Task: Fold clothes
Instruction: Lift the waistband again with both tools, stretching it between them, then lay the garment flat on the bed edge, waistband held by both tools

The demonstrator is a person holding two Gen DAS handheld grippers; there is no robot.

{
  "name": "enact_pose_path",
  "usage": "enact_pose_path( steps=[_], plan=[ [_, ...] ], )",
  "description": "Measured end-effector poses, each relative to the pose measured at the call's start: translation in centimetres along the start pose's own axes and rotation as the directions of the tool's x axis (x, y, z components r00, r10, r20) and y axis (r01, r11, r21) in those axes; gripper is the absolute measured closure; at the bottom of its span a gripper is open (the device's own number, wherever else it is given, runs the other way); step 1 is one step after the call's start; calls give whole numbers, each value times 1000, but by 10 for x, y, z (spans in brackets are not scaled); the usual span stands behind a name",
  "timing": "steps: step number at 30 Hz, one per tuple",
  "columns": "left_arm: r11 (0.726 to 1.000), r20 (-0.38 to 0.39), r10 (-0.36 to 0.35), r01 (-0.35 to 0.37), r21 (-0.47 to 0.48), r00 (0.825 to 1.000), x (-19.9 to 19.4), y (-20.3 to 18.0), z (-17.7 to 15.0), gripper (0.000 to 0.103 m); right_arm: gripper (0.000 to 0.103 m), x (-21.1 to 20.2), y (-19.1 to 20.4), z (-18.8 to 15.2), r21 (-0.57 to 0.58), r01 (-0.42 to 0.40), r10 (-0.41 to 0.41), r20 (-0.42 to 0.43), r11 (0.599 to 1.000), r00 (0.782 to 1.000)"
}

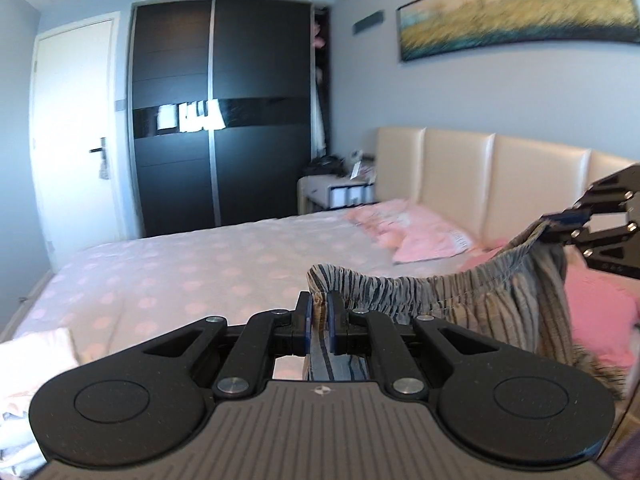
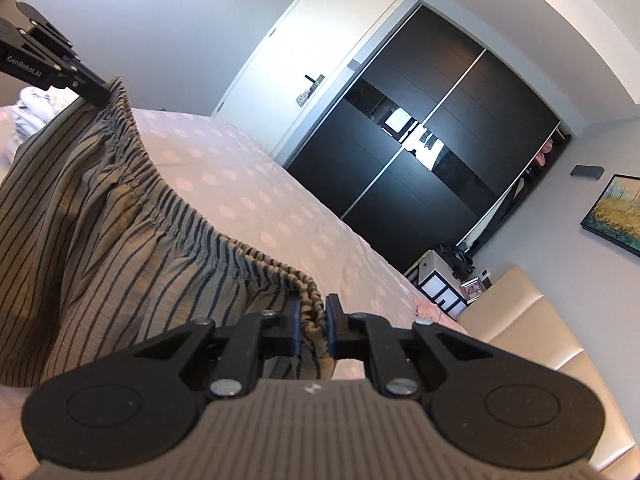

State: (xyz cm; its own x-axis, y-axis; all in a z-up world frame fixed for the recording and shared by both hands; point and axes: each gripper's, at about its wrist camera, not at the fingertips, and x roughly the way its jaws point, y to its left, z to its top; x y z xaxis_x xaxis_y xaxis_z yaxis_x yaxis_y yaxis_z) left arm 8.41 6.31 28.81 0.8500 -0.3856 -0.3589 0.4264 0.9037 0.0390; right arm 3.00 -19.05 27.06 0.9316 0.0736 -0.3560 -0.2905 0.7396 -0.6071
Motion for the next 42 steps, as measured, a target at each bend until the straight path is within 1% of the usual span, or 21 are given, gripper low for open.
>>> enact_pose_path(
  steps=[2, 5, 7, 9, 10, 11, 12, 14, 17, 20, 22, 24, 26, 27, 30, 33, 36, 38, 40, 42],
  plan=[
    [999, 10, 41, -41, 3, 999, 15, 3, 9, 97, 90, 18, -1, 6, -10, 42, -42, 15, 999, 999],
    [994, 91, 113, -113, -3, 989, 21, 8, 31, 97, 90, 34, -10, 19, 17, 127, -128, 71, 992, 989],
    [988, 172, 155, -156, -12, 973, 17, 9, 47, 97, 90, 36, -20, 29, 62, 184, -190, 127, 981, 973],
    [982, 253, 180, -186, 1, 950, 8, 7, 62, 97, 90, 34, -30, 37, 108, 225, -242, 178, 968, 954],
    [979, 286, 188, -201, 18, 940, 4, 6, 67, 97, 90, 33, -34, 40, 121, 233, -253, 193, 965, 948],
    [978, 307, 186, -206, 35, 933, -1, 4, 71, 97, 90, 32, -37, 42, 131, 234, -256, 199, 964, 946],
    [977, 314, 177, -204, 55, 933, -4, 3, 73, 97, 90, 32, -40, 42, 134, 229, -253, 200, 964, 947],
    [973, 305, 165, -205, 105, 938, -7, 0, 68, 98, 90, 35, -39, 38, 126, 199, -220, 194, 972, 956],
    [969, 224, 141, -181, 168, 964, 2, -2, 41, 98, 90, 45, -25, 17, 86, 123, -135, 153, 989, 979],
    [962, 95, 112, -132, 238, 989, 15, -8, -5, 98, 90, 60, 7, -18, 20, 25, -27, 75, 999, 997],
    [955, -5, 90, -85, 285, 996, 22, -14, -43, 97, 90, 68, 31, -46, -12, -52, 52, 10, 999, 999],
    [950, -106, 61, -25, 313, 992, 26, -20, -84, 97, 90, 72, 56, -77, -36, -131, 129, -56, 991, 990],
    [944, -196, 32, 34, 328, 980, 26, -28, -122, 98, 90, 71, 80, -108, -54, -205, 197, -121, 977, 973],
    [940, -238, 18, 64, 334, 971, 26, -32, -141, 98, 90, 69, 92, -123, -60, -244, 232, -150, 968, 961],
    [926, -351, -30, 158, 343, 936, 18, -45, -190, 98, 90, 60, 121, -164, -60, -336, 315, -223, 940, 922],
    [900, -439, -76, 251, 356, 895, 6, -55, -230, 98, 90, 47, 142, -197, -47, -398, 373, -261, 916, 890],
    [867, -506, -105, 328, 376, 856, -7, -67, -259, 98, 91, 37, 157, -219, -31, -440, 414, -283, 898, 865],
    [845, -543, -123, 375, 383, 831, -14, -75, -270, 98, 91, 37, 160, -228, -21, -463, 437, -297, 886, 849],
    [812, -568, -140, 422, 402, 811, -22, -84, -278, 98, 91, 36, 162, -233, -15, -485, 456, -317, 874, 832],
    [788, -593, -160, 464, 406, 790, -30, -89, -283, 98, 91, 27, 171, -246, -10, -508, 475, -343, 861, 811]
  ],
)
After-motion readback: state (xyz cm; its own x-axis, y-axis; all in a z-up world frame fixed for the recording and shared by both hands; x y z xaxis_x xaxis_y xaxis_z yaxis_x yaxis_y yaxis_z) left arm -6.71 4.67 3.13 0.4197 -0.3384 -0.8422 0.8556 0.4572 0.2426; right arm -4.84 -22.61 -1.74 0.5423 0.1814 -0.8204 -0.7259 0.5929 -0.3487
